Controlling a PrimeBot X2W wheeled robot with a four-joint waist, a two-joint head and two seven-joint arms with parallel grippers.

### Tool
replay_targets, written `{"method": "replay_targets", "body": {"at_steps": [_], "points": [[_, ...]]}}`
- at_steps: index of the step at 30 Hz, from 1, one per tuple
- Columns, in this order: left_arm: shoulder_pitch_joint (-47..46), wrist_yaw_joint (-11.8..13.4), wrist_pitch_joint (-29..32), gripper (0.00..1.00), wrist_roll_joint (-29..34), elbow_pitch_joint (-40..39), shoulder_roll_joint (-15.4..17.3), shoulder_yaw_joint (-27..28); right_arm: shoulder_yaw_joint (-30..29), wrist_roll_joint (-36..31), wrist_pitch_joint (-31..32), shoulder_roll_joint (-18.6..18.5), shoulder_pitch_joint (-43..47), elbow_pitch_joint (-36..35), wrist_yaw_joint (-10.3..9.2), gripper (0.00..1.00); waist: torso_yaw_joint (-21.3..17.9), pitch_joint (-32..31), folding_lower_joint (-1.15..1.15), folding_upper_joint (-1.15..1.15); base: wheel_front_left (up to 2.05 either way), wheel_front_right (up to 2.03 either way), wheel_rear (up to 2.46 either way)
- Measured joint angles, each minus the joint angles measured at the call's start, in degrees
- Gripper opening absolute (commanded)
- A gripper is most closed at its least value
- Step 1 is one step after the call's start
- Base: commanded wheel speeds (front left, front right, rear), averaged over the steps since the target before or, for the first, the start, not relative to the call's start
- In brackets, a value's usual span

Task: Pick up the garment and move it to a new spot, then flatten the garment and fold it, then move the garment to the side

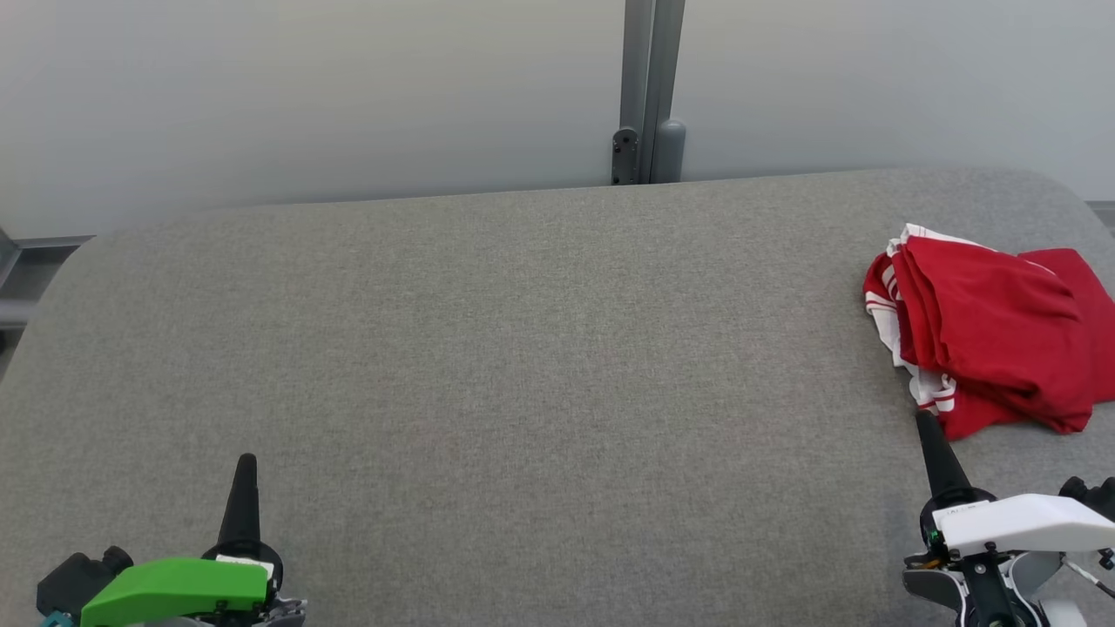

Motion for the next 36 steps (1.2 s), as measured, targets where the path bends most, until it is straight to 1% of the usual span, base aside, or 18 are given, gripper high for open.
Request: {"method": "replay_targets", "body": {"at_steps": [11, 36], "points": [[-1.21, -0.21, 1.45, 0.00, -5.88, 0.11, 0.01, 0.62, -0.01, 6.43, 1.63, -0.05, -1.26, 0.79, -0.02, 0.00, -0.47, 0.24, 0.00, 0.00, 0.00, 0.00, 0.00], [-3.50, -0.54, 4.37, 0.00, -16.78, 0.29, 0.04, 1.65, -0.03, 19.18, 4.50, -0.16, -3.52, 2.35, -0.02, 0.00, -1.55, 0.78, 0.00, 0.00, 0.00, 0.00, 0.00]]}}
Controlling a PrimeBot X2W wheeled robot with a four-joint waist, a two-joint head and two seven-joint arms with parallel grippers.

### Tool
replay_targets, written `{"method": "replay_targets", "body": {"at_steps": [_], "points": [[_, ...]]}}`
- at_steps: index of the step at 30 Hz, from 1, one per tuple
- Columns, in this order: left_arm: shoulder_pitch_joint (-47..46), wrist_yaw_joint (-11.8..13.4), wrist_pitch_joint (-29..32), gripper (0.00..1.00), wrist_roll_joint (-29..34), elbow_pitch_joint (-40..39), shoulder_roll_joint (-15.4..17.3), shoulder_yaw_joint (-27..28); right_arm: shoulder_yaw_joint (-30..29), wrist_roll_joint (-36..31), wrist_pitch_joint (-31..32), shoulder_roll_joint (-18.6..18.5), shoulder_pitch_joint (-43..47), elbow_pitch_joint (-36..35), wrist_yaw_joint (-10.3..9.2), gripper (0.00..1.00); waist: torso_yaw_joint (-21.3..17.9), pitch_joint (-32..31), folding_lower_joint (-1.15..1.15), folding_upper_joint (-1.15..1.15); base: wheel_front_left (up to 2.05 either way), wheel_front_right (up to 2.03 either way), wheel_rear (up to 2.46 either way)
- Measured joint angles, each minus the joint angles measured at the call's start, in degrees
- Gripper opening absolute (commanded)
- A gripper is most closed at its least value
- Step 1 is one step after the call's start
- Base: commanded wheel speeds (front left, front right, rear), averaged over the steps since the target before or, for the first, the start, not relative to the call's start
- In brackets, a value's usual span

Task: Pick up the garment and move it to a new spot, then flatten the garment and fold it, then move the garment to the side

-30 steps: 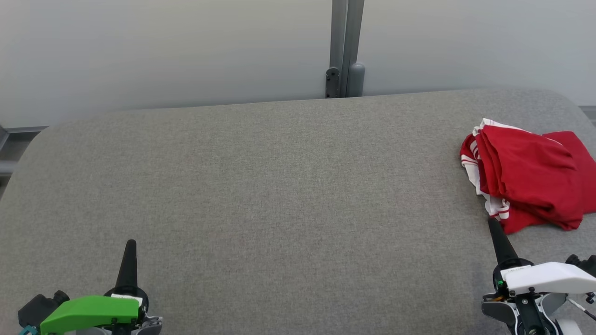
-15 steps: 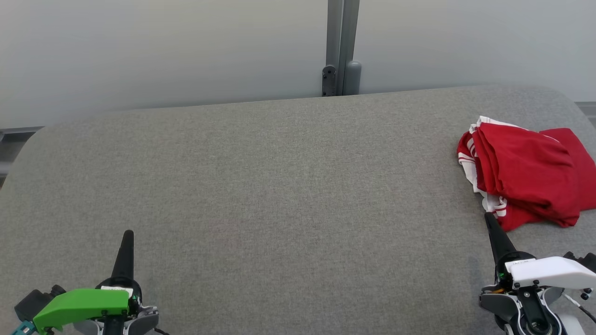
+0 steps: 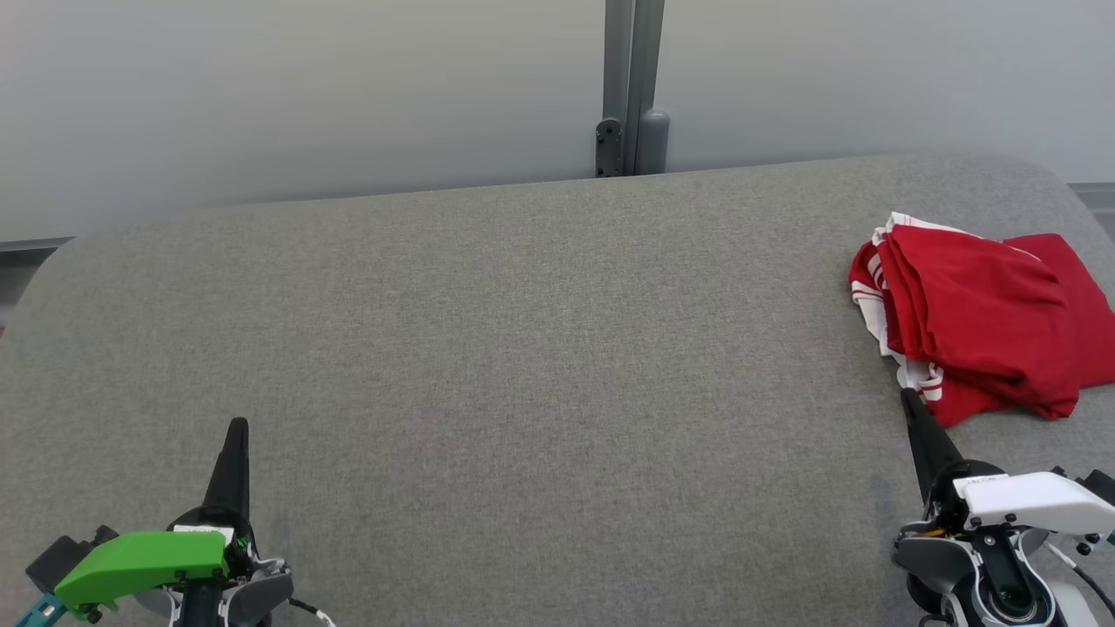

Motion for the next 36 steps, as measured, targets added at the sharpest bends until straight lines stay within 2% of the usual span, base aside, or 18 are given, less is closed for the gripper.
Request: {"method": "replay_targets", "body": {"at_steps": [18, 36], "points": [[-1.60, -0.20, 1.69, 0.00, -6.58, 0.10, 0.02, 0.70, -0.02, 7.53, 1.75, -0.10, -1.54, 0.92, 0.00, 0.00, -0.75, 0.38, 0.00, 0.00, 0.00, 0.00, 0.00], [-1.65, -0.21, 1.69, 0.00, -6.64, 0.10, 0.02, 0.73, -0.02, 7.53, 1.75, -0.10, -1.58, 0.97, 0.00, 0.00, -0.75, 0.38, 0.00, 0.00, 0.00, 0.00, 0.00]]}}
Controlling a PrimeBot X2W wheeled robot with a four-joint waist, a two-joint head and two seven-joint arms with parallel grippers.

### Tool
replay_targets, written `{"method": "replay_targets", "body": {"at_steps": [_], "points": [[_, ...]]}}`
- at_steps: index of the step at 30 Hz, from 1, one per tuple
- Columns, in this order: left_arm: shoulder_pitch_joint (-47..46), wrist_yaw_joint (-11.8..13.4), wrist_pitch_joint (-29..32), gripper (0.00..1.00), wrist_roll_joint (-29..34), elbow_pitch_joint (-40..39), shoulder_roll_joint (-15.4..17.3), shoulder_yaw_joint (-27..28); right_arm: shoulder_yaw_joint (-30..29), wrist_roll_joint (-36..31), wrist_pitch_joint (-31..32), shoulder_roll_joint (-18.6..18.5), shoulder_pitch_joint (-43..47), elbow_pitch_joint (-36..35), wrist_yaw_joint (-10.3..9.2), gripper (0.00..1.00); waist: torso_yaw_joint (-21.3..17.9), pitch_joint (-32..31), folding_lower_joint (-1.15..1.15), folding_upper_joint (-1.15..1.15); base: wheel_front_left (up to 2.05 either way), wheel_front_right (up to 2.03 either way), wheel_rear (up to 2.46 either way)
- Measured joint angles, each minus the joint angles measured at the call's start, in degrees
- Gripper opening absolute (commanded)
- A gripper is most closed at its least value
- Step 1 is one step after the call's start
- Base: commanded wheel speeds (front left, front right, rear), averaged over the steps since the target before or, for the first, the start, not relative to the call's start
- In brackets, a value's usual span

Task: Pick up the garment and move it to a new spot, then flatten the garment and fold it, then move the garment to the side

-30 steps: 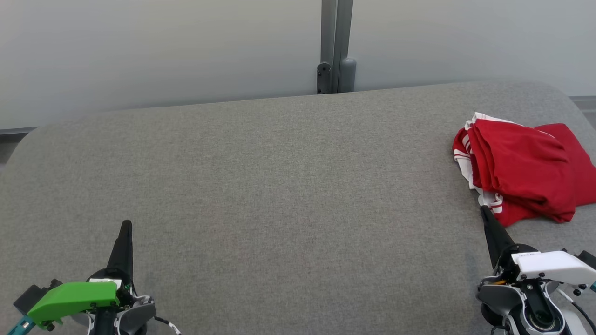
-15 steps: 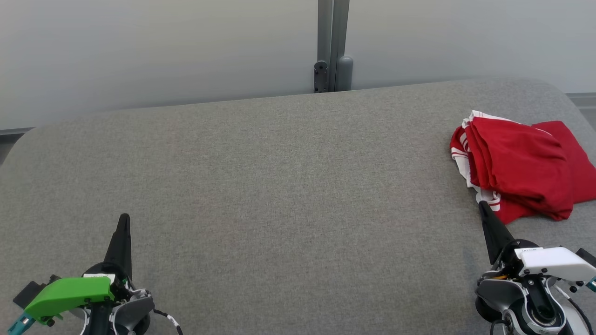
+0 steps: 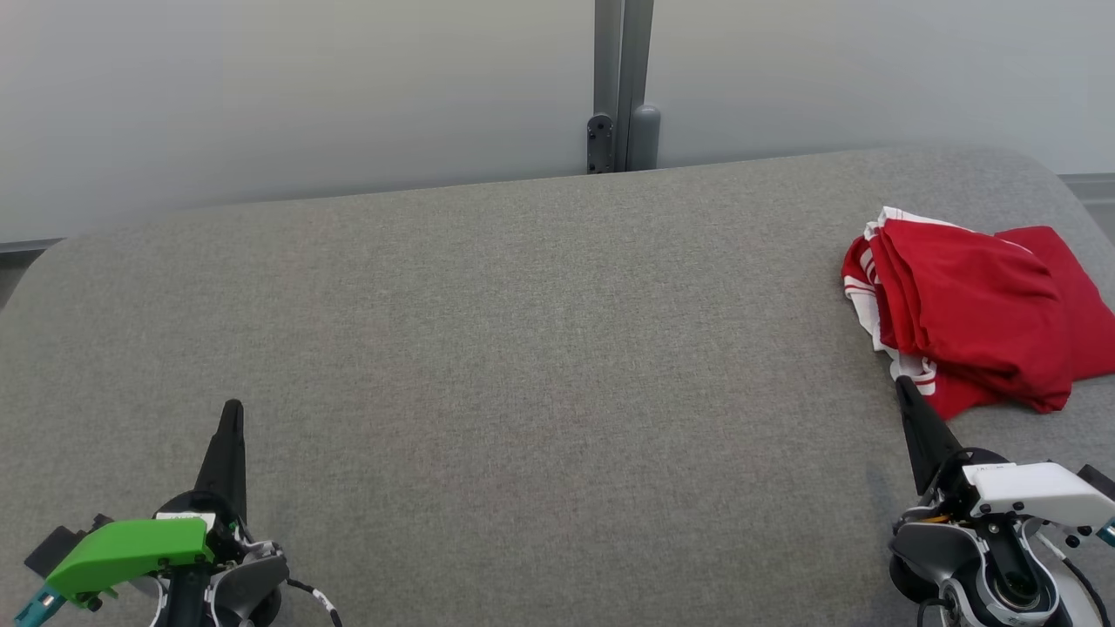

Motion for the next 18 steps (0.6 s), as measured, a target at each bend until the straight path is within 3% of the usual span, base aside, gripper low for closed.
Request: {"method": "replay_targets", "body": {"at_steps": [18], "points": [[0.00, 0.00, 0.00, 0.00, 0.00, 0.00, 0.00, 0.00, 0.01, 0.00, 0.00, 0.00, -0.01, 0.00, 0.00, 0.00, 0.00, 0.00, 0.00, 0.00, 0.00, 0.00, 0.00]]}}
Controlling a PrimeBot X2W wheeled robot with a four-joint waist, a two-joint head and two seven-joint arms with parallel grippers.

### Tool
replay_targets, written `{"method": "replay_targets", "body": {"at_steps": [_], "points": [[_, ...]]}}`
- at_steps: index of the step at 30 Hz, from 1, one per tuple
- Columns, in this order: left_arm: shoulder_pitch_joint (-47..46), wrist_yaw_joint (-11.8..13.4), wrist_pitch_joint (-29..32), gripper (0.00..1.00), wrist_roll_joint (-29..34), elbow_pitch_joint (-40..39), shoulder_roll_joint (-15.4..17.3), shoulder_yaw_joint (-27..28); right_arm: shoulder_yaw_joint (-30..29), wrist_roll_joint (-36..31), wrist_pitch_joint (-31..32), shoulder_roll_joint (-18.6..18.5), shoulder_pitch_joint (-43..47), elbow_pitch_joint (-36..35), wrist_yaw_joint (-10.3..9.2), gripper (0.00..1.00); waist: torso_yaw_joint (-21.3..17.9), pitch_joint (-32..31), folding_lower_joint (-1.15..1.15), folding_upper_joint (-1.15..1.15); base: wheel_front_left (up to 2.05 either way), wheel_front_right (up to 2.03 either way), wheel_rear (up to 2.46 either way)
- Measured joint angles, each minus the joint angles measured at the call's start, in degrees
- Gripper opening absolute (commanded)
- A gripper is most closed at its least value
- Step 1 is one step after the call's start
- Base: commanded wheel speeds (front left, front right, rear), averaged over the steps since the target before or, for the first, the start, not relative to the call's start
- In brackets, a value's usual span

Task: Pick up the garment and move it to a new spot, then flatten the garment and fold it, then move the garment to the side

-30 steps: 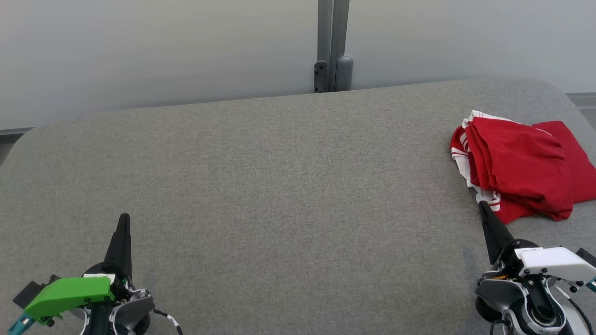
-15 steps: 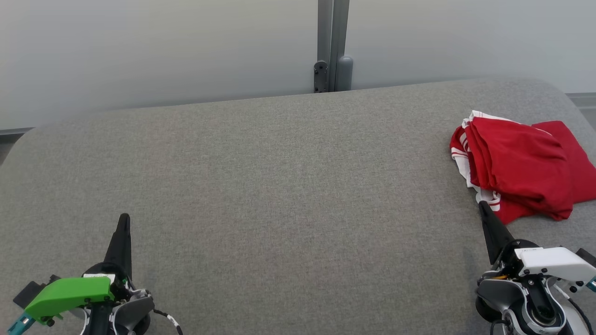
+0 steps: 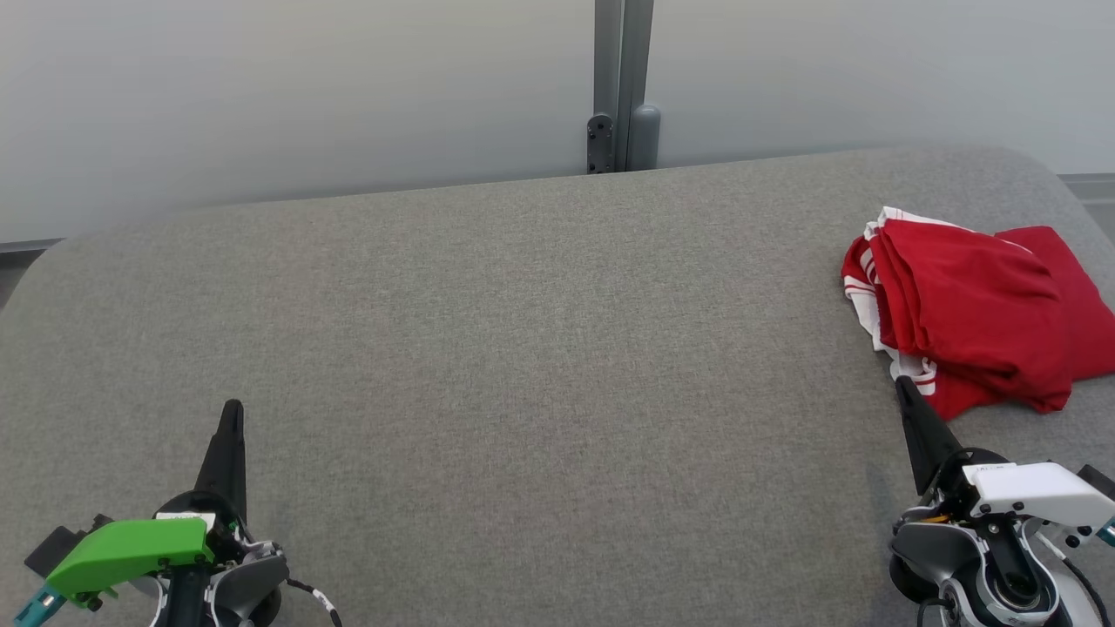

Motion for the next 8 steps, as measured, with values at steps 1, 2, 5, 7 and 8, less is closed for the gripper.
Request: {"method": "replay_targets", "body": {"at_steps": [1, 2, 5, 7, 8], "points": [[0.00, 0.00, 0.00, 0.00, 0.00, 0.00, 0.00, 0.00, 0.00, 0.00, 0.00, 0.00, 0.00, 0.00, 0.00, 0.00, 0.00, 0.00, 0.00, 0.00, 0.00, 0.00, 0.00], [0.00, 0.00, 0.00, 0.00, 0.00, 0.00, 0.00, 0.00, 0.00, 0.00, 0.00, 0.00, 0.00, 0.00, 0.00, 0.00, 0.00, 0.00, 0.00, 0.00, 0.00, 0.00, 0.00], [0.00, 0.00, 0.00, 0.00, 0.00, 0.00, 0.00, 0.00, 0.00, 0.00, 0.00, 0.00, 0.00, 0.00, 0.00, 0.00, 0.00, 0.00, 0.00, 0.00, 0.00, 0.00, 0.00], [0.00, 0.00, 0.00, 0.00, 0.00, 0.00, 0.00, 0.00, 0.00, 0.00, 0.00, 0.00, 0.00, 0.00, 0.00, 0.00, 0.00, 0.00, 0.00, 0.00, 0.00, 0.00, 0.00], [0.00, 0.00, 0.00, 0.00, 0.00, 0.00, 0.00, 0.00, 0.00, 0.00, 0.00, 0.00, 0.00, 0.00, 0.00, 0.00, 0.00, 0.00, 0.00, 0.00, 0.00, 0.00, 0.00]]}}
